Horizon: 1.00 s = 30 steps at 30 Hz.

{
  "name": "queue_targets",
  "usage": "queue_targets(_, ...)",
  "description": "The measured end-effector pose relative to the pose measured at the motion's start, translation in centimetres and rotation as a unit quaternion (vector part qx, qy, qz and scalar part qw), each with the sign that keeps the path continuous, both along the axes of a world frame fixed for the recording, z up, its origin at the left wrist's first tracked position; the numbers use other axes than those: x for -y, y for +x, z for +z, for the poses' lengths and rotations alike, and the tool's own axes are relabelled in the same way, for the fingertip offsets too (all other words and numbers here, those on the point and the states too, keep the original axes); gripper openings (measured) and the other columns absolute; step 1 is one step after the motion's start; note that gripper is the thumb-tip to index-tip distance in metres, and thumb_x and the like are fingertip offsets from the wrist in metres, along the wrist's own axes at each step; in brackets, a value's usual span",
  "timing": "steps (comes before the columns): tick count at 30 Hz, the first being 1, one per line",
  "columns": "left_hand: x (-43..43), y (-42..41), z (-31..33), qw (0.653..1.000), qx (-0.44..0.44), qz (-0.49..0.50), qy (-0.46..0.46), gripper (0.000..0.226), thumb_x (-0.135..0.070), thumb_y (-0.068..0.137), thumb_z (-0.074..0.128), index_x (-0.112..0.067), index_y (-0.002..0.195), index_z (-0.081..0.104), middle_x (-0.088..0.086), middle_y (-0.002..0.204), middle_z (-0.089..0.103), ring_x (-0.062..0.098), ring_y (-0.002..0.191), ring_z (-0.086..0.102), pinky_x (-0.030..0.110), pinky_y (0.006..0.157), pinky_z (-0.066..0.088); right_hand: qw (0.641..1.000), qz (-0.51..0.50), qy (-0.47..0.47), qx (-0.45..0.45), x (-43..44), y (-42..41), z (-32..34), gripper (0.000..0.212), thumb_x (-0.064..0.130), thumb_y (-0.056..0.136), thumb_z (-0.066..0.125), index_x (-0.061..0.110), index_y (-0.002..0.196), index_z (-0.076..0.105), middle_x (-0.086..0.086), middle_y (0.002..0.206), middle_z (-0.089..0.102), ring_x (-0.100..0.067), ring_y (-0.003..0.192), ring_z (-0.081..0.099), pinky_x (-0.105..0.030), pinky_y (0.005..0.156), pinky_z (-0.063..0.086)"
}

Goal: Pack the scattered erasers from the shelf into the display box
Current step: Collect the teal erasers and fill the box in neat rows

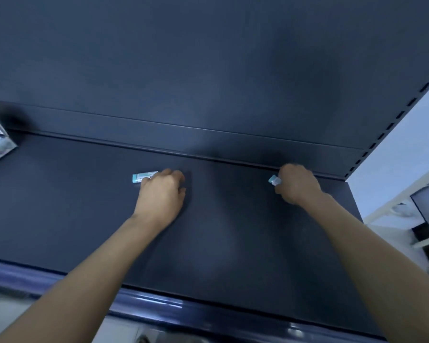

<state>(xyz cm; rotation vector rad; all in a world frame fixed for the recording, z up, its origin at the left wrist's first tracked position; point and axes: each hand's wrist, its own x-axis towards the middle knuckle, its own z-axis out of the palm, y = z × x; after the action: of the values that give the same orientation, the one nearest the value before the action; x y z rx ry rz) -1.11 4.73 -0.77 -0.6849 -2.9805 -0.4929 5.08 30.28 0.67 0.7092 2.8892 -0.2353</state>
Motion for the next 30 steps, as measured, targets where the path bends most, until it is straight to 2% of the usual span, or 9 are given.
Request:
queue_targets(5,2.3,-1.3,-0.6,0.993,0.012,0.105,-0.054,0.031,-0.025,0.093,0.047,-0.008,0.119,0.05,0.014,0.111,0.063,0.036,0.104,0.056,0.042,0.087,0.038,0.995,0.085,-0.009,-0.043,4.2,-1.6,1.9,0.016,0.009,0.084,0.062,0.007,0.095,0.05,-0.015,0.103,0.059,-0.028,0.079,0.05,-0.032,0.065,0.039)
queue_targets(10,2.4,-3.2,-1.1,0.98,0.076,0.147,-0.107,0.043,-0.044,0.096,0.033,-0.016,0.128,0.04,0.015,0.118,0.058,0.036,0.11,0.052,0.045,0.091,0.034,0.985,0.144,-0.023,-0.091,7.9,-2.4,3.6,0.013,0.003,0.085,0.054,0.011,0.09,0.045,-0.013,0.097,0.062,-0.033,0.079,0.056,-0.034,0.063,0.043)
queue_targets(13,2.6,-3.6,-1.2,0.976,0.085,0.148,-0.132,0.045,-0.047,0.097,0.028,-0.02,0.127,0.046,0.014,0.124,0.05,0.033,0.115,0.046,0.045,0.095,0.032,0.983,0.152,-0.029,-0.094,8.8,-2.3,4.1,0.012,0.003,0.086,0.053,0.012,0.091,0.046,-0.012,0.099,0.063,-0.033,0.08,0.056,-0.036,0.066,0.046)
queue_targets(17,3.3,-3.2,-1.4,0.988,0.075,0.115,-0.075,0.034,-0.041,0.097,0.037,-0.019,0.116,0.055,0.014,0.118,0.048,0.033,0.114,0.042,0.045,0.096,0.032,0.98,0.152,-0.054,-0.112,9.1,-2.1,4.5,0.009,0.011,0.09,0.057,0.01,0.096,0.052,-0.01,0.1,0.063,-0.032,0.083,0.059,-0.04,0.071,0.051)
queue_targets(20,4.0,-3.0,-1.6,0.993,0.072,0.093,0.022,0.014,-0.017,0.094,0.047,-0.012,0.1,0.058,0.011,0.102,0.051,0.033,0.104,0.047,0.041,0.09,0.034,0.976,0.154,-0.085,-0.131,9.6,-2.2,4.6,0.008,0.016,0.092,0.056,0.01,0.096,0.053,-0.01,0.095,0.063,-0.032,0.081,0.059,-0.04,0.071,0.05)
queue_targets(22,4.5,-3.1,-1.7,0.991,0.078,0.093,0.065,0.008,-0.01,0.091,0.051,-0.008,0.098,0.054,0.011,0.098,0.055,0.033,0.098,0.05,0.04,0.086,0.039,0.971,0.158,-0.102,-0.145,10.2,-2.4,4.5,0.007,0.017,0.092,0.056,0.011,0.094,0.053,-0.009,0.093,0.064,-0.032,0.081,0.058,-0.04,0.071,0.05)
queue_targets(26,4.9,-4.0,-1.2,0.986,0.121,0.09,0.072,0.03,-0.008,0.085,0.056,-0.006,0.114,0.051,0.015,0.109,0.061,0.035,0.101,0.054,0.043,0.091,0.046,0.966,0.17,-0.114,-0.156,11.7,-3.0,4.4,0.004,0.015,0.091,0.056,0.012,0.093,0.055,-0.008,0.093,0.065,-0.031,0.081,0.059,-0.041,0.072,0.053)
queue_targets(30,5.9,-4.4,-0.9,0.993,0.081,0.062,0.064,0.025,-0.005,0.08,0.054,-0.002,0.104,0.058,0.016,0.105,0.061,0.035,0.099,0.054,0.041,0.086,0.047,0.962,0.168,-0.116,-0.182,13.1,-3.3,4.9,0.01,0.014,0.091,0.058,0.015,0.101,0.059,-0.006,0.097,0.067,-0.029,0.086,0.06,-0.042,0.077,0.053)
